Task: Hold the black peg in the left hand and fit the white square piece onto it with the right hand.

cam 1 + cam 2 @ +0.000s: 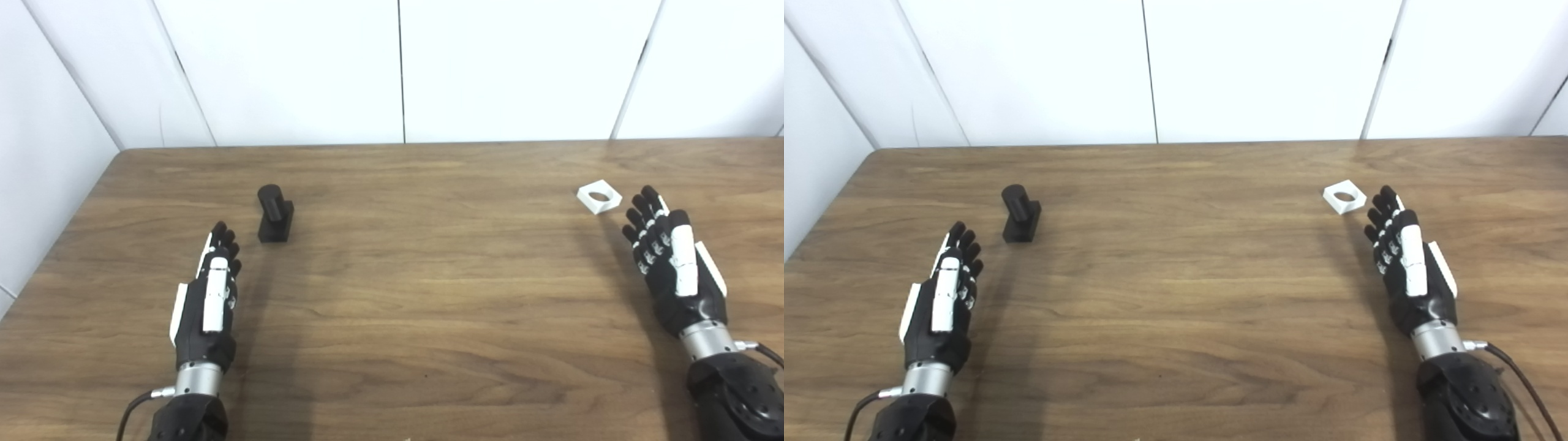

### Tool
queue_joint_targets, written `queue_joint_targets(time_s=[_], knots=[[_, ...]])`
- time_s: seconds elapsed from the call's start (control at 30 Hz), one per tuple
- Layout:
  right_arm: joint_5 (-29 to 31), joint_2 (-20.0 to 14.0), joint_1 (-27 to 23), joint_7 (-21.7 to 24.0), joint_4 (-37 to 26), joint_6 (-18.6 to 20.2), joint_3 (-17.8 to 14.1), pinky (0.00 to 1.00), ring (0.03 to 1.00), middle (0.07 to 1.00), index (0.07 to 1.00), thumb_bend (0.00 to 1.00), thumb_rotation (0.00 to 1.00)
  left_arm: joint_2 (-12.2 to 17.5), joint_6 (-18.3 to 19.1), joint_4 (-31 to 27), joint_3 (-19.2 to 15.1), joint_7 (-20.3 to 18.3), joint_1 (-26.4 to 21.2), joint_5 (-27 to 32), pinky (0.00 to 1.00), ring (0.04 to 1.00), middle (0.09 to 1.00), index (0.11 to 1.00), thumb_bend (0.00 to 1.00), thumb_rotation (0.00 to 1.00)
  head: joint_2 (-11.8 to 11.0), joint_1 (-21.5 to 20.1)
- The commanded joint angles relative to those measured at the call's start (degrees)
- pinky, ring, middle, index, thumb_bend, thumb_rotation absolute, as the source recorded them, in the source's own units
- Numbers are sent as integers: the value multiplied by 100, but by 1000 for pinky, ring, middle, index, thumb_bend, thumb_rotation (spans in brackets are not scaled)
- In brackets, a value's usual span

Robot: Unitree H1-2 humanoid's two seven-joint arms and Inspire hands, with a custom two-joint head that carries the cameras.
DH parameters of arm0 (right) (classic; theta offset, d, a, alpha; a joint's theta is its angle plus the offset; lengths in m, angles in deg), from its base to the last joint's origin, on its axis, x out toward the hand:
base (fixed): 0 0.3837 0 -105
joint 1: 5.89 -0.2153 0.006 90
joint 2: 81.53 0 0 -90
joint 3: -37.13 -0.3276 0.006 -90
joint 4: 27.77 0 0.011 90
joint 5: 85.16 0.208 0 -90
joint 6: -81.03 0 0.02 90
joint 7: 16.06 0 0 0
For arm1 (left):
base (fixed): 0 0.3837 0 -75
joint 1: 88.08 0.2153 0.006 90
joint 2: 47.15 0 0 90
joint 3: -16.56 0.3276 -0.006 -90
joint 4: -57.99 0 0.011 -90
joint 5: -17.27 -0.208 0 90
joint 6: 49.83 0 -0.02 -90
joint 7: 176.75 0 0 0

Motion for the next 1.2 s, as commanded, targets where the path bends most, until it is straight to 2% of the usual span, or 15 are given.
queue_joint_targets(time_s=[0.0, 0.37, 0.6, 0.63, 0.67, 0.73, 0.83, 0.9, 0.97, 1.07, 1.17], knots=[[33, -26, -100, 15, 24, -127, -26, 1000, 1000, 1000, 1000, 566, 1000, 59, -70, -251, 7, 34, -166, -27, 1000, 1000, 1000, 1000, 344, 892, 5, 3], [101, -60, -96, 62, 19, -98, -46, 1000, 1000, 1000, 1000, 575, 1000, 44, -56, -231, 26, 42, -195, -4, 1000, 1000, 1000, 1000, 342, 910, -6, 5], [106, -73, -101, 85, 52, -123, -46, 1000, 1000, 1000, 1000, 579, 1000, 33, 20, -268, 30, 75, -205, -1, 1000, 1000, 1000, 1000, 370, 873, -18, 36], [94, -73, -103, 84, 67, -143, -44, 1000, 1000, 1000, 1000, 579, 1000, 30, 48, -277, 27, 102, -218, -20, 1000, 1000, 1000, 1000, 381, 854, -21, 40], [84, -69, -107, 80, 84, -162, -45, 1000, 1000, 1000, 1000, 576, 1000, 26, 80, -290, 25, 146, -235, -65, 1000, 1000, 1000, 1000, 377, 769, -25, 38], [86, -65, -112, 86, 115, -174, -47, 1000, 1000, 1000, 1000, 578, 1000, 38, 194, -343, 42, 231, -273, -215, 1000, 1000, 1000, 1000, 348, 675, -47, 33], [52, -62, -115, 61, 126, -146, -41, 1000, 1000, 1000, 1000, 583, 1000, 82, 351, -449, 122, 408, -313, -739, 1000, 1000, 1000, 991, 375, 616, -61, 49], [76, -55, -114, 78, 137, -156, -44, 1000, 1000, 1000, 1000, 580, 1000, 104, 604, -584, 176, 522, -359, -1095, 1000, 1000, 1000, 979, 422, 556, -84, 69], [107, -46, -113, 101, 150, -180, -48, 1000, 1000, 1000, 1000, 575, 1000, 94, 863, -743, 193, 579, -420, -1289, 1000, 1000, 1000, 979, 443, 507, -98, 70], [125, -39, -114, 134, 194, -221, -49, 1000, 1000, 1000, 1000, 570, 1000, 54, 1063, -893, 173, 680, -565, -1513, 1000, 1000, 1000, 977, 477, 382, -117, 81], [96, -35, -116, 135, 236, -260, -40, 1000, 1000, 1000, 1000, 568, 1000, 41, 1377, -1012, 181, 801, -737, -1829, 1000, 1000, 1000, 971, 524, 344, -129, 94]])
